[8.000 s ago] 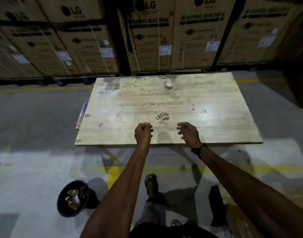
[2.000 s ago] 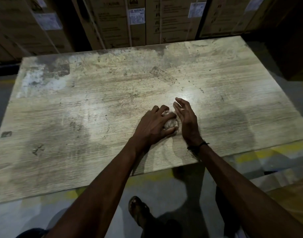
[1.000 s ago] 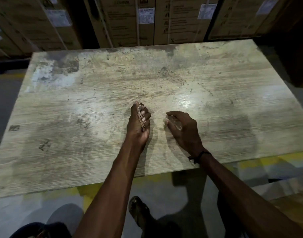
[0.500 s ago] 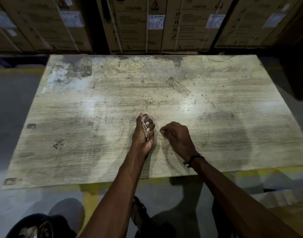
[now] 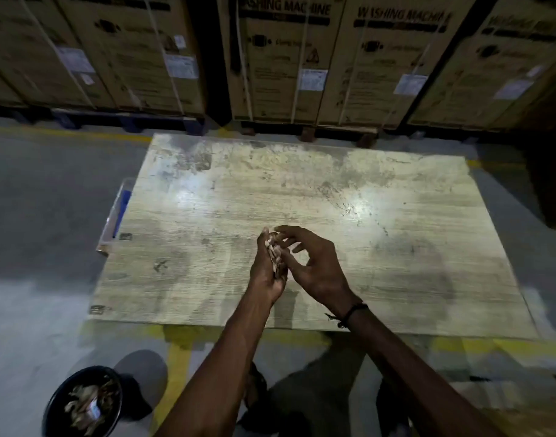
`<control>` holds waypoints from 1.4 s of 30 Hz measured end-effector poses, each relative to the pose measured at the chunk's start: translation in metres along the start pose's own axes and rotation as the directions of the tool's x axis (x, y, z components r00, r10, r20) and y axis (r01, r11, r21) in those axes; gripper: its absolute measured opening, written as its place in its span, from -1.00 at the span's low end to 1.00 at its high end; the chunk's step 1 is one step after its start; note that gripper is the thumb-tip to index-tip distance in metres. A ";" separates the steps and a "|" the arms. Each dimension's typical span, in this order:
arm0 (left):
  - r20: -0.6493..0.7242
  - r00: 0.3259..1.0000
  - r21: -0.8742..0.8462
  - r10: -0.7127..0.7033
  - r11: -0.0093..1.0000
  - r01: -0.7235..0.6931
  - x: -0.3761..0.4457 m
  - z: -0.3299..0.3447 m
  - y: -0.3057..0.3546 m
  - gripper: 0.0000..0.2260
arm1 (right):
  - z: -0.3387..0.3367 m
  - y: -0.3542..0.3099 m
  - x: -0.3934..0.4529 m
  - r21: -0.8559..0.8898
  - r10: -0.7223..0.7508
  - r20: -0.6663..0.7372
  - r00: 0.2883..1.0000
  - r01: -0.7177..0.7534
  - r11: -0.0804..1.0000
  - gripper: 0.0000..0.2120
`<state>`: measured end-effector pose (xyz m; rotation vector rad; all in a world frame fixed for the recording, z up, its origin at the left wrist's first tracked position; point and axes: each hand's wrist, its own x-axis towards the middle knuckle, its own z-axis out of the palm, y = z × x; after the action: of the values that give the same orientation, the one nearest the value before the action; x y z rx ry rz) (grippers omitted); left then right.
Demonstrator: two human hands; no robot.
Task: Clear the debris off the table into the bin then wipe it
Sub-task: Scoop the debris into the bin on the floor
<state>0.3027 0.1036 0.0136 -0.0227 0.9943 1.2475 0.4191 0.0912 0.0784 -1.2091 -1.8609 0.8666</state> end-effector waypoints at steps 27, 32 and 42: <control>-0.356 0.832 -0.441 0.426 0.708 -0.551 -0.283 -0.142 0.039 -0.68 | 0.086 -0.180 -0.119 0.309 -0.238 0.435 0.868 0.104 0.945 -0.80; -0.467 0.768 -0.475 0.439 0.608 -0.636 -0.325 -0.213 0.051 -0.69 | 0.147 -0.216 -0.148 0.354 -0.315 0.531 0.786 0.132 0.926 -0.82; -0.661 0.707 -0.395 0.253 0.684 -0.614 -0.370 -0.423 0.054 -0.32 | 0.313 -0.267 -0.234 0.277 -0.238 0.689 0.685 0.054 0.959 -0.90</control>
<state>0.0101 -0.3791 0.0203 -0.7229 1.0967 2.0773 0.1017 -0.2590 0.0956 -0.5664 -2.3205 1.5822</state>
